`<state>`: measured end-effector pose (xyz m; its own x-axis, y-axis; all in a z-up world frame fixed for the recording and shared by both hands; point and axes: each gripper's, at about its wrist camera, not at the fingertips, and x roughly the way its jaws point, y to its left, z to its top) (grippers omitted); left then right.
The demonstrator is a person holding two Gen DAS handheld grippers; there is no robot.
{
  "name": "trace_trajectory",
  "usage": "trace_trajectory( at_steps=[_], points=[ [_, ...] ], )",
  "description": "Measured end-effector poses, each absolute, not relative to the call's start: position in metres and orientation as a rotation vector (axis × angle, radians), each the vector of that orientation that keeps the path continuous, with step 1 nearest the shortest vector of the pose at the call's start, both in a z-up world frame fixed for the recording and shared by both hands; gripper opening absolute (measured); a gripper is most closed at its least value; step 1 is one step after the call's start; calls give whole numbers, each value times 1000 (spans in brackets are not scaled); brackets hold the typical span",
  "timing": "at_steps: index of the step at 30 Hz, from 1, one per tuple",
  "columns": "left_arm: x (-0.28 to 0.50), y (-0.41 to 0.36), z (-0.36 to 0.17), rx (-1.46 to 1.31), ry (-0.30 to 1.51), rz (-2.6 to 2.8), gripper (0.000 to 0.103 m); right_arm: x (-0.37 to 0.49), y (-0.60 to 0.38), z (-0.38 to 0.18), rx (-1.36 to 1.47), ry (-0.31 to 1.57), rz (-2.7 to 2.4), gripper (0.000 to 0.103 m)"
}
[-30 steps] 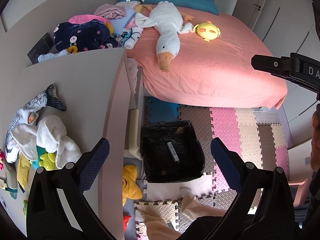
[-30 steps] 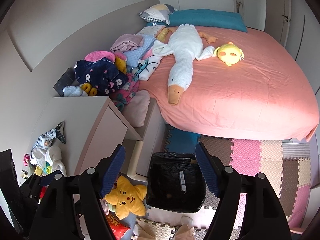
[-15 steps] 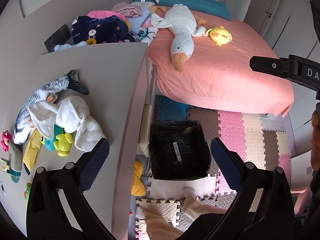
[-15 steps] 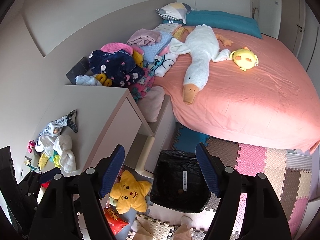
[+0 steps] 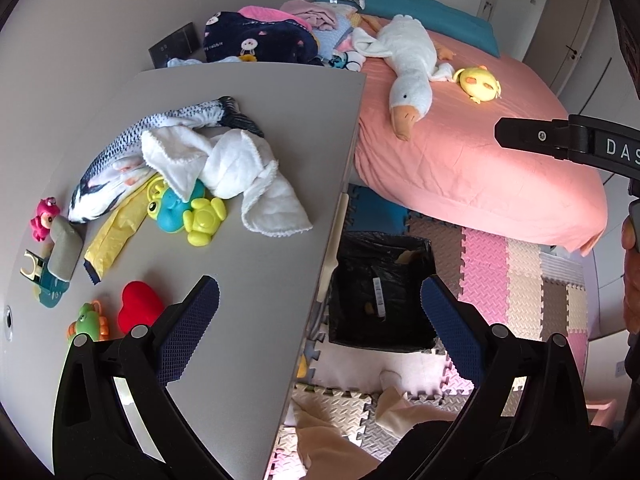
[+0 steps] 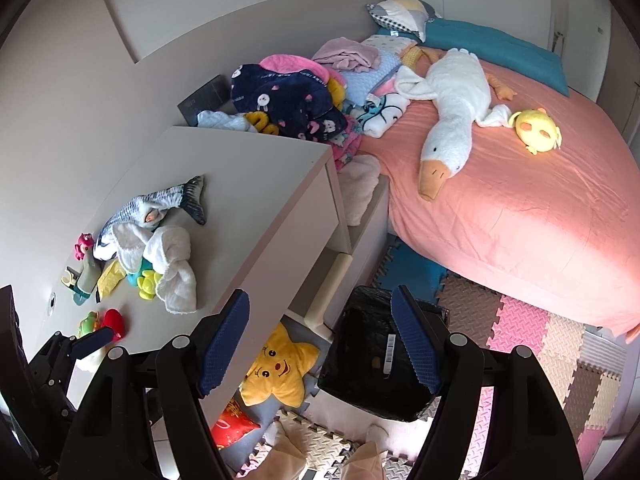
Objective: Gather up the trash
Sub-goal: 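Move both tools back over the table, left tool toward the white sponge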
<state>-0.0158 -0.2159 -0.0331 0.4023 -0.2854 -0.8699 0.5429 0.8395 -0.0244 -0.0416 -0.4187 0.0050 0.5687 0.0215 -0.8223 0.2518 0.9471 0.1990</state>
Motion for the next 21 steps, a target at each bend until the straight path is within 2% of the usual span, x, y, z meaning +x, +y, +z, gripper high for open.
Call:
trace_trajectory(
  at_steps=[21],
  points=[
    [-18, -120, -43, 437, 1036, -577, 98, -17, -327, -6, 294, 1008, -34, 74]
  ],
)
